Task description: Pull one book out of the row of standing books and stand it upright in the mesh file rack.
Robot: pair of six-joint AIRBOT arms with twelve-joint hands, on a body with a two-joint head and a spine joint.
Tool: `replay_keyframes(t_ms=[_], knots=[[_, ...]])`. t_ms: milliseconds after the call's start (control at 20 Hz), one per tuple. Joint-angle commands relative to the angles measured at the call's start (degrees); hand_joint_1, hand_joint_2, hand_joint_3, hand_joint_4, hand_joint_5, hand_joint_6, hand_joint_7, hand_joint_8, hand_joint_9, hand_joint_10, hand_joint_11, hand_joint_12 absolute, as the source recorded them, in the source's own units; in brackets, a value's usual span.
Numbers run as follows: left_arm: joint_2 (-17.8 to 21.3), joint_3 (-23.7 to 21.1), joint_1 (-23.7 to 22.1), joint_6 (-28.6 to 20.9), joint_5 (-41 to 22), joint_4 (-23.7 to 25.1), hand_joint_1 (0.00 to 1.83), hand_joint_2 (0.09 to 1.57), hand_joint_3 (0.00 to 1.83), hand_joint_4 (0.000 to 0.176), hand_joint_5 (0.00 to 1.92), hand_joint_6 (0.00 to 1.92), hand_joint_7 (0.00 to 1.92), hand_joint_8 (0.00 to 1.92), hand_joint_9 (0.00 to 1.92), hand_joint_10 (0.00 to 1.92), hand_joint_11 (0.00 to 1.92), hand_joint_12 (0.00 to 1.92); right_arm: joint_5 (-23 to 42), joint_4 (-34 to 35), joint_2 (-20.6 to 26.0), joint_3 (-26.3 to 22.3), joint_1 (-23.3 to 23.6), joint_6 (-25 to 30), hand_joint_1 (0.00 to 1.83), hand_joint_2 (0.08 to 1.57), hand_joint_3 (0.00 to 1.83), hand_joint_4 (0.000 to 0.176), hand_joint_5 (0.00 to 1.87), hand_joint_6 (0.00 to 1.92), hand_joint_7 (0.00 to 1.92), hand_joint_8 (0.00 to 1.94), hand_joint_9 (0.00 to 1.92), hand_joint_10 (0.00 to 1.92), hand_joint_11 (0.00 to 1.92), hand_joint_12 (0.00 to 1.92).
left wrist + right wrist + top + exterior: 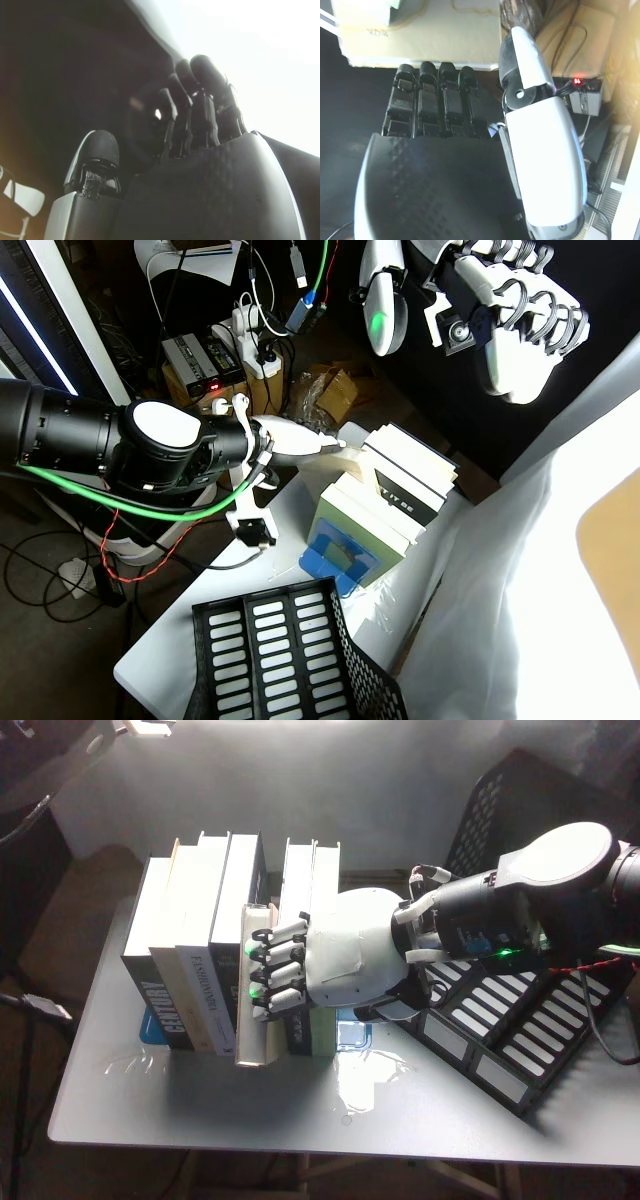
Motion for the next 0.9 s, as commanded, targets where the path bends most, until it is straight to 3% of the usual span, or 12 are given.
replay_keyframes(t_ms=[0, 400, 600, 850], knots=[[0.28, -0.12, -1.76, -0.08, -5.89, -2.08, 0.0, 1.57, 0.03, 0.0, 0.0, 0.46, 0.0, 0.8, 0.0, 1.13, 0.0, 1.92, 0.02, 2.13, 0.16, 0.26, 0.82, -0.5, 1.13, 1.22, 0.0, 0.0, 0.16, 0.12, 0.16, 0.0, 0.0, 0.22, 0.0, 0.0], [-1.76, 0.29, -7.62, -3.14, -2.62, 6.18, 0.0, 1.57, 0.03, 0.0, 0.0, 0.46, 0.0, 0.8, 0.0, 1.13, 0.0, 1.92, 2.91, 7.56, 2.89, -0.6, 1.05, -1.6, 1.13, 1.22, 0.0, 0.0, 0.16, 0.12, 0.16, 0.0, 0.0, 0.22, 0.0, 0.0], [-2.46, 0.35, -9.42, -3.81, -2.49, 7.97, 0.0, 1.57, 0.03, 0.0, 0.0, 0.46, 0.0, 0.8, 0.0, 1.13, 0.0, 1.92, 3.46, 13.93, 5.55, -2.53, 1.05, -6.02, 1.13, 1.22, 0.0, 0.0, 0.16, 0.12, 0.16, 0.0, 0.0, 0.22, 0.0, 0.0], [-2.8, 0.75, -9.35, -4.27, -2.34, 8.37, 0.0, 1.57, 0.03, 0.0, 0.0, 0.46, 0.0, 0.8, 0.0, 1.13, 0.0, 1.92, 4.2, 14.42, 5.66, -2.45, 1.63, -6.36, 1.13, 1.22, 0.0, 0.0, 0.16, 0.12, 0.16, 0.0, 0.0, 0.22, 0.0, 0.0]])
